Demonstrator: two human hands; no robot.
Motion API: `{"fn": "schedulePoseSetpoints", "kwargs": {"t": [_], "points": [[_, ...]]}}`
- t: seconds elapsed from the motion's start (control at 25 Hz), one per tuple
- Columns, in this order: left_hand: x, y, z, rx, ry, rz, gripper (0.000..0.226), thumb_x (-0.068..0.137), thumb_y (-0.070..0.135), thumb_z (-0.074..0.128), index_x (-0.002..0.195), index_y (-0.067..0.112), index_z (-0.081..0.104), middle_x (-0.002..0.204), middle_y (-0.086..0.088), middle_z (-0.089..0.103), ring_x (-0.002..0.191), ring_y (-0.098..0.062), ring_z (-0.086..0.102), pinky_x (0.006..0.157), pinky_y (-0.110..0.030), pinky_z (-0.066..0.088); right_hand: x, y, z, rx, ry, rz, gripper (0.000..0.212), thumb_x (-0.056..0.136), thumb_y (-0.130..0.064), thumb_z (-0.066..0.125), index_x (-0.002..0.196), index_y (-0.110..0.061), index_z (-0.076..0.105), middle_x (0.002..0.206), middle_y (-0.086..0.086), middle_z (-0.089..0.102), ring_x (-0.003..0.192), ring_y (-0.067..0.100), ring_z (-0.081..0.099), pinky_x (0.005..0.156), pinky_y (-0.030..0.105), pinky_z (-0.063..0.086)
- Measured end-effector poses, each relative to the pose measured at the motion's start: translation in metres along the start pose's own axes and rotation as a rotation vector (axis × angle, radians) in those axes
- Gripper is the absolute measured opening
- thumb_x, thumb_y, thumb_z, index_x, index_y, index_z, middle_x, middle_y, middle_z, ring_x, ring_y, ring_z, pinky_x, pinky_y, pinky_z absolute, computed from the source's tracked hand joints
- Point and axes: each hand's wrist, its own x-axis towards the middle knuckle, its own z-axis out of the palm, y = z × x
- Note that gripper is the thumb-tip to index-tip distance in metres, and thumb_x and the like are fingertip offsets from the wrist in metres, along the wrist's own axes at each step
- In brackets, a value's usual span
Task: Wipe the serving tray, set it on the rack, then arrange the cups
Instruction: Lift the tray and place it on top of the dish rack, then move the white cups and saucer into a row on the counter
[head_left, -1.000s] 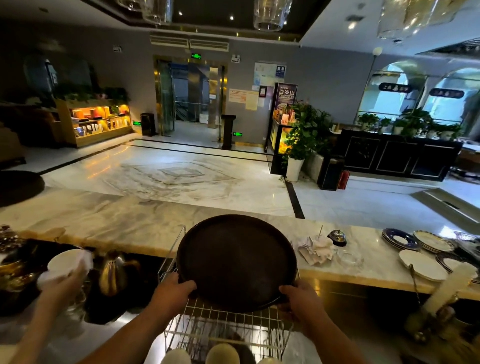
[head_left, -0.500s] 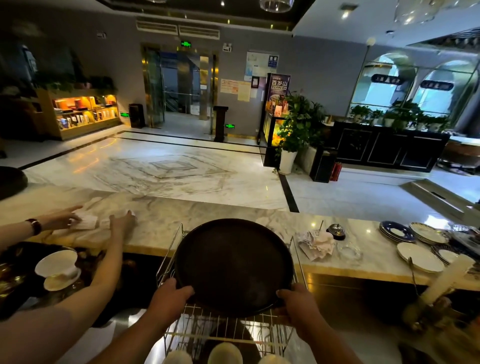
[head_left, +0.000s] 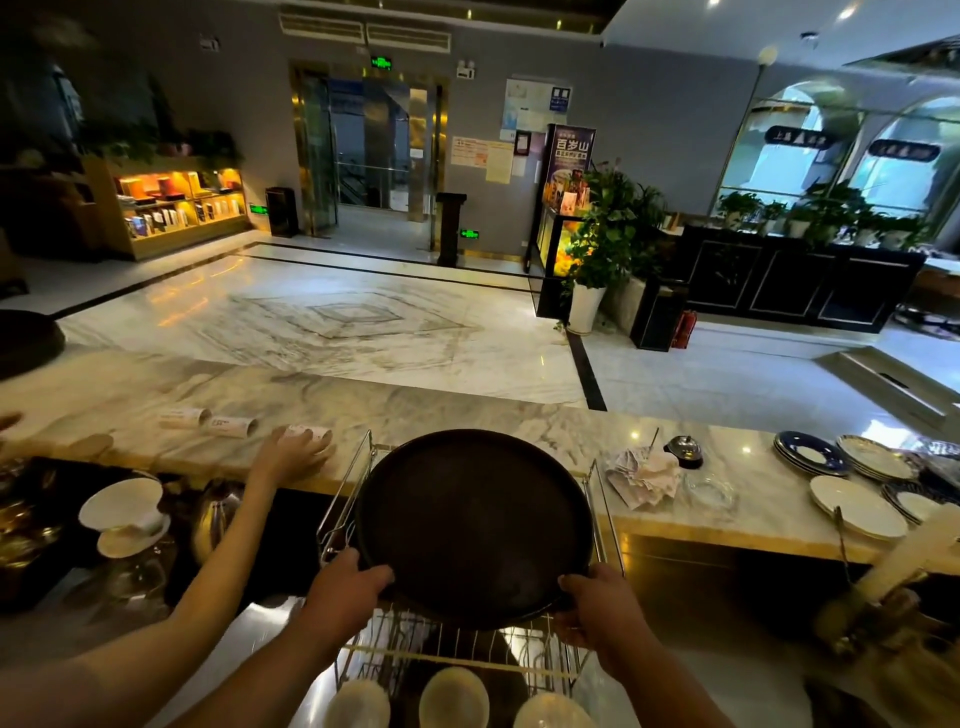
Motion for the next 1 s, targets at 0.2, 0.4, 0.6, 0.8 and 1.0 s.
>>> {"fn": "schedulePoseSetpoints", "kwargs": {"t": [0.2,0.4,0.6,0.8,1.0], "points": [[0.002,-0.007,0.001,-0.014,0.026,0.024,0.012,0.088,0.031,0.073,0.088,0.027,0.061,0.083,-0.003,0.071,0.068,-0.017,0.067,0.052,-0.027,0.048,0.000,0.005,0.000,-0.042,-0.002,-0.017,0.014,0.100,-0.017,0.060,0.113,-0.011,0.059,0.095,0.018,0.075,0.070,0.029,0.074,0.050,0.031,0.058],[-0.006,-0.013,0.003,-0.009,0.020,0.079,0.015,0.092,0.045,0.066,0.095,0.030,0.066,0.078,0.003,0.076,0.066,-0.009,0.073,0.056,-0.029,0.054,-0.006,0.007,-0.002,-0.099,0.005,-0.081,0.024,0.099,-0.027,0.063,0.115,-0.009,0.059,0.092,0.015,0.075,0.066,0.026,0.075,0.049,0.029,0.058],[-0.027,-0.039,0.003,0.176,0.078,0.227,0.051,0.088,0.080,0.038,0.101,0.037,0.061,0.085,0.013,0.074,0.077,-0.003,0.071,0.070,-0.036,0.060,-0.020,0.031,-0.005,-0.247,0.120,-0.318,0.036,0.094,-0.043,0.067,0.119,-0.034,0.044,0.096,0.001,0.070,0.072,0.017,0.073,0.051,0.034,0.061],[-0.049,-0.110,0.014,0.595,0.099,0.321,0.075,0.082,0.088,0.034,0.136,0.039,0.053,0.124,0.009,0.072,0.109,-0.013,0.068,0.085,-0.037,0.058,-0.024,0.093,-0.008,-0.724,0.136,-0.540,0.050,0.083,-0.068,0.055,0.124,-0.038,0.052,0.109,-0.016,0.063,0.093,0.003,0.061,0.073,0.026,0.053],[-0.060,-0.172,0.031,0.696,0.012,0.259,0.094,0.078,0.087,0.033,0.153,0.031,0.040,0.162,0.001,0.042,0.145,-0.023,0.043,0.112,-0.043,0.043,-0.016,0.158,0.004,-1.009,-0.060,-0.533,0.079,0.080,-0.075,0.047,0.146,-0.031,0.046,0.148,-0.004,0.049,0.137,0.019,0.040,0.107,0.036,0.040]]}}
